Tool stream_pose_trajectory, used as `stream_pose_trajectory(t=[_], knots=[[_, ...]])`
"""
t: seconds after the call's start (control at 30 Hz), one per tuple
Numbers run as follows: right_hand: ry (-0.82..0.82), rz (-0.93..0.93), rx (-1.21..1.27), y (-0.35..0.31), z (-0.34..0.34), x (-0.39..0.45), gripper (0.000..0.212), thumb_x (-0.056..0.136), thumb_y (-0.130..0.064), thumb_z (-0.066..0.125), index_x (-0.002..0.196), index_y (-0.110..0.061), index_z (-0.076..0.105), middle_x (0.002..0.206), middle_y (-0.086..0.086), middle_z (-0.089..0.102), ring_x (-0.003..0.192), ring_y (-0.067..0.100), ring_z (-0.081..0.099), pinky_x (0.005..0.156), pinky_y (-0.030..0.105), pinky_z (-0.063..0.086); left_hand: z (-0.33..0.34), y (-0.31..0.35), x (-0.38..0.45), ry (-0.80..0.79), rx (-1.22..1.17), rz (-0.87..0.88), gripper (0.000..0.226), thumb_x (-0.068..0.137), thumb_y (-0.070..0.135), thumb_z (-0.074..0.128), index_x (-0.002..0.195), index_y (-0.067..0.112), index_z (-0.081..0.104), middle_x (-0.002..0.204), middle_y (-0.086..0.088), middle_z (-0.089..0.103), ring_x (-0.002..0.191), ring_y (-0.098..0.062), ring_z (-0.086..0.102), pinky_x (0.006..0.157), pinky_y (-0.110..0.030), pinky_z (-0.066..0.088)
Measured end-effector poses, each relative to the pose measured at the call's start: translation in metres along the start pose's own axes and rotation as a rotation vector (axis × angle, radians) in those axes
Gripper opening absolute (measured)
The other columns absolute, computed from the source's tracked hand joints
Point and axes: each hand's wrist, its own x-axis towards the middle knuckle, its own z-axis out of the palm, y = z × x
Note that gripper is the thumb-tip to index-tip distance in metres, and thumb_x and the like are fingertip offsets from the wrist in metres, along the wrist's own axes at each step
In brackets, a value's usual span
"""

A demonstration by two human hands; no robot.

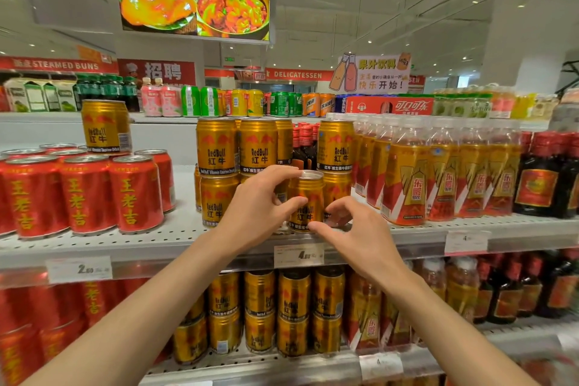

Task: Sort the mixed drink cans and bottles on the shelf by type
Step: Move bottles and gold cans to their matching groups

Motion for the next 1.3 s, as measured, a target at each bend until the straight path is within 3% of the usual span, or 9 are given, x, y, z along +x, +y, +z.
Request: stream_pose_trajectory(t=[0.13, 0.27, 0.63, 0.77, 0.87, 0.97, 1.03, 1.3], knots=[[0.018, -0.013, -0.009, 0.000, 0.005, 0.005, 0.038, 0.085, -0.054, 0.074, 0.111, -0.028, 0.069, 0.086, -0.015, 0.068, 0.088, 0.002, 0.063, 0.083, 0.033, 0.057, 0.003, 0.000, 0.006, 0.019, 0.071, 0.005, 0.048, 0.090, 0.041, 0.073, 0.135, 0.027, 0.063, 0.137, 0.009, 0.064, 0.082, -0.003, 0.062, 0.086, -0.035, 0.062], [0.035, -0.038, -0.062, -0.002, 0.011, 0.009, 0.030, 0.089, -0.048, 0.071, 0.110, -0.026, 0.072, 0.088, -0.014, 0.069, 0.089, 0.008, 0.064, 0.085, 0.039, 0.056, 0.008, 0.001, 0.010, 0.044, 0.211, 0.023, 0.050, 0.090, 0.046, 0.072, 0.135, 0.025, 0.064, 0.133, 0.006, 0.065, 0.102, -0.016, 0.070, 0.085, -0.038, 0.062], [0.053, -0.068, -0.108, -0.002, 0.016, 0.015, 0.027, 0.091, -0.047, 0.069, 0.107, -0.027, 0.075, 0.092, -0.013, 0.069, 0.089, 0.009, 0.062, 0.087, 0.040, 0.054, 0.018, -0.003, 0.013, 0.071, 0.290, 0.028, 0.050, 0.094, 0.038, 0.071, 0.140, 0.021, 0.061, 0.139, 0.004, 0.064, 0.117, -0.023, 0.068, 0.093, -0.045, 0.060], [0.153, -0.041, -0.079, 0.006, 0.009, 0.011, 0.023, 0.089, -0.044, 0.073, 0.100, -0.025, 0.067, 0.094, -0.011, 0.063, 0.089, 0.008, 0.060, 0.082, 0.031, 0.054, 0.021, -0.007, 0.011, 0.062, 0.297, 0.060, 0.056, 0.093, 0.037, 0.072, 0.145, 0.022, 0.057, 0.145, 0.004, 0.060, 0.107, -0.022, 0.072, 0.086, -0.044, 0.062], [0.216, 0.058, -0.058, 0.010, 0.005, 0.013, 0.045, 0.086, -0.045, 0.076, 0.118, -0.021, 0.055, 0.112, -0.005, 0.058, 0.104, 0.014, 0.058, 0.088, 0.030, 0.050, 0.025, -0.010, 0.011, 0.056, 0.307, 0.073, 0.059, 0.092, 0.037, 0.073, 0.146, 0.024, 0.054, 0.148, 0.005, 0.056, 0.095, -0.023, 0.073, 0.080, -0.046, 0.062], [0.147, 0.136, -0.087, 0.011, 0.008, 0.018, 0.079, 0.085, -0.052, 0.075, 0.147, -0.018, 0.038, 0.144, 0.002, 0.051, 0.132, 0.022, 0.051, 0.106, 0.039, 0.044, 0.027, -0.010, 0.012, 0.043, 0.282, 0.076, 0.059, 0.092, 0.034, 0.073, 0.146, 0.024, 0.053, 0.149, 0.006, 0.055, 0.108, -0.023, 0.071, 0.086, -0.048, 0.061], [0.107, 0.159, -0.095, 0.010, 0.009, 0.021, 0.089, 0.086, -0.055, 0.072, 0.154, -0.017, 0.031, 0.153, 0.003, 0.047, 0.140, 0.024, 0.046, 0.111, 0.042, 0.040, 0.027, -0.009, 0.013, 0.034, 0.270, 0.069, 0.058, 0.093, 0.033, 0.073, 0.147, 0.024, 0.052, 0.149, 0.006, 0.055, 0.117, -0.024, 0.067, 0.091, -0.048, 0.059], [0.112, 0.180, -0.091, 0.009, 0.010, 0.023, 0.082, 0.086, -0.056, 0.072, 0.151, -0.020, 0.036, 0.138, 0.000, 0.062, 0.125, 0.023, 0.060, 0.100, 0.040, 0.049, 0.025, -0.007, 0.013, 0.015, 0.211, 0.057, 0.056, 0.093, 0.027, 0.073, 0.145, 0.022, 0.054, 0.148, 0.004, 0.056, 0.126, -0.020, 0.062, 0.100, -0.046, 0.056]])
